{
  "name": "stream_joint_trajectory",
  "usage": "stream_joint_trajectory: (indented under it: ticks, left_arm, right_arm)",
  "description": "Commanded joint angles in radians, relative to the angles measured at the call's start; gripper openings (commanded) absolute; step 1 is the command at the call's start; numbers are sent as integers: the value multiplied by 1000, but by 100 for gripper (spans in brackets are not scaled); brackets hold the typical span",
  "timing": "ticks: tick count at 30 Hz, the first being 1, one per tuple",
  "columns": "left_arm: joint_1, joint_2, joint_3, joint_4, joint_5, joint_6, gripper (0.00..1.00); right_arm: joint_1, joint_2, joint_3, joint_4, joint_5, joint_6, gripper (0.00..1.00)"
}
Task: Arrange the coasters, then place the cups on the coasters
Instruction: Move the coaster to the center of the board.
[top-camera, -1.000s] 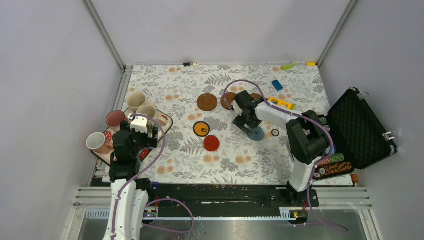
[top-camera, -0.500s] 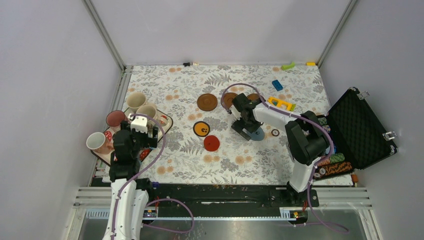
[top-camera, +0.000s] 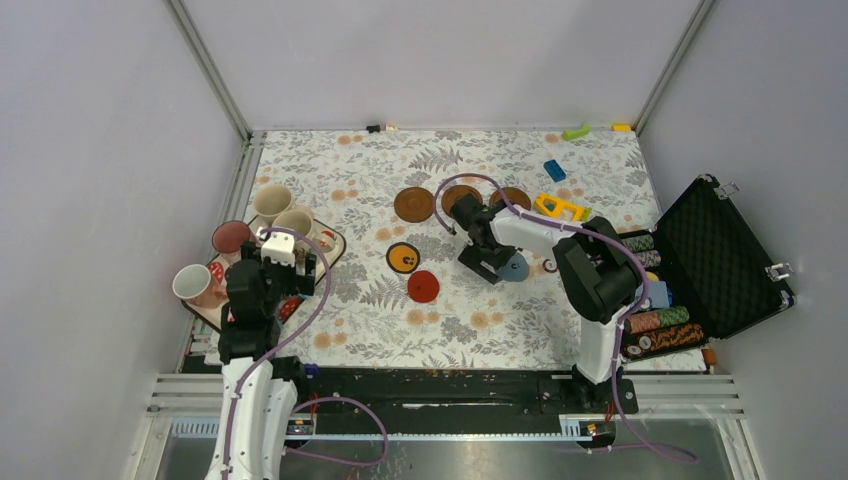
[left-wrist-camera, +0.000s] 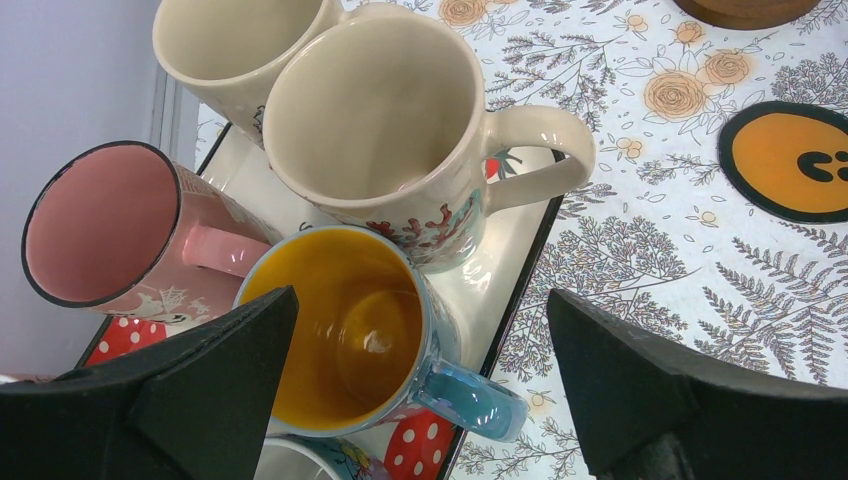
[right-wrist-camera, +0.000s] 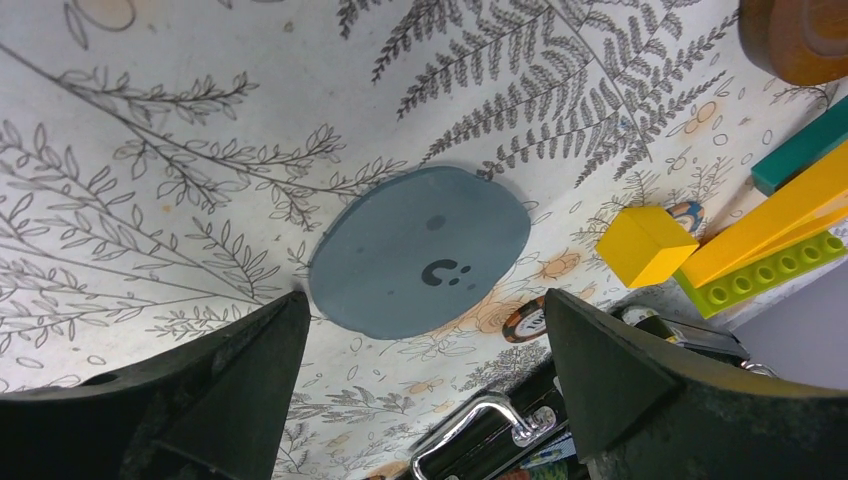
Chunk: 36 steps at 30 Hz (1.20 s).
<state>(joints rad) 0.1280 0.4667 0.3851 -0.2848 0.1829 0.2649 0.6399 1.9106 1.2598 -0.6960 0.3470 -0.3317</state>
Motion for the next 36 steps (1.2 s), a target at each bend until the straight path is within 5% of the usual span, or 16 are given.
stream_joint_trajectory:
  ticks: [1,16,27,31,36]
  left_arm:
    - [5,-5,21,44,-4,-4,99]
    - [5,-9,20,48,-25,-7,99]
    - [5,-9,20,48,-27,-7,99]
    - [5,-5,15,55,-25,-7,99]
    - [6,4,19,53,-33,-7,99]
  right_arm:
    - [5,34,51,-29,61,35,93]
    - [-37,75,120,-110,48,93,81]
    - [-64,15,125,-116,-34,90,88]
    - [-2,-130,144,-91,-121,37,99]
    - [187,-239,167,-50,-173,-63,100]
